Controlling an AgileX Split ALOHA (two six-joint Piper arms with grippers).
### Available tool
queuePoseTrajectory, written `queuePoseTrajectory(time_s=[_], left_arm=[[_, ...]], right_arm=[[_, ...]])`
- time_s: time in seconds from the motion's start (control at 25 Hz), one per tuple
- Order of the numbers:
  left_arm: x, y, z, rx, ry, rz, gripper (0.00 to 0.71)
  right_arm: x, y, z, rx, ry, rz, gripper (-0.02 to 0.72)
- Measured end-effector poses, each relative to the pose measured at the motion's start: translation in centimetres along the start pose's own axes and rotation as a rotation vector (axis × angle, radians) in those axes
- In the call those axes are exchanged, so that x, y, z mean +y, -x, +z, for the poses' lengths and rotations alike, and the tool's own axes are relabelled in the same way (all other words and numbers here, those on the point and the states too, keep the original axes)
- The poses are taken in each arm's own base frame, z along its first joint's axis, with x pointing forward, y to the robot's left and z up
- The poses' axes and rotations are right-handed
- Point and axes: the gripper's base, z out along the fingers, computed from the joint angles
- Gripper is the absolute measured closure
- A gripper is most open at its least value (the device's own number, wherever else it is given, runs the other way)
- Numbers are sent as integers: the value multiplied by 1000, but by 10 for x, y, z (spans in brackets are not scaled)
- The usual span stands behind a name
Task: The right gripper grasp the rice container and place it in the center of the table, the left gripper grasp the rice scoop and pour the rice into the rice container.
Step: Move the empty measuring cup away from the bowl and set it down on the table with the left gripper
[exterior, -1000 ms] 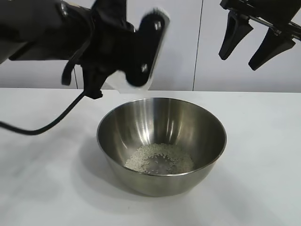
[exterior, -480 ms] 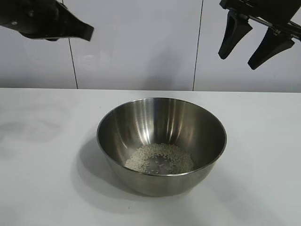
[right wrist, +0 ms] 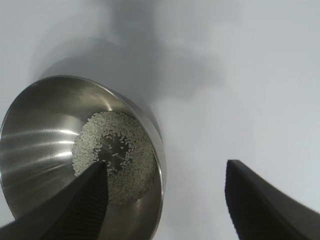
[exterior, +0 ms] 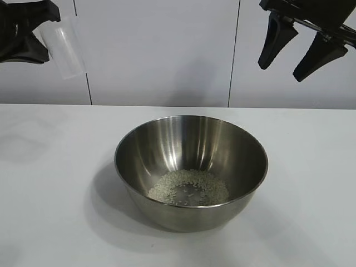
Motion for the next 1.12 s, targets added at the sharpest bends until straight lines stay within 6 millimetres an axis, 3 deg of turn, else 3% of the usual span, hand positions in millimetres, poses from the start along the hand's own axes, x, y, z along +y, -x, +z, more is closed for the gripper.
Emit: queuePoseTrajectory(time_s=[0.08, 0.2, 0.44, 0.68, 0.96, 1.12], left_arm=[[7, -5, 0, -81, 67, 28, 701], [17, -30, -5, -167, 137, 148, 701], [31, -81, -20, -288, 43, 311, 701], [34, -122, 6, -201, -54, 375, 701], [46, -153, 28, -138, -40, 366, 701], [49, -161, 31, -108, -32, 370, 701]], right_arm=[[0, 0, 0, 0, 0, 0, 239], [0, 0, 0, -1, 0, 0, 239], [0, 0, 0, -4, -1, 0, 239], [0, 0, 0, -4, 1, 1, 239], [0, 0, 0, -4, 2, 1, 239], [0, 0, 0, -4, 2, 1, 239]])
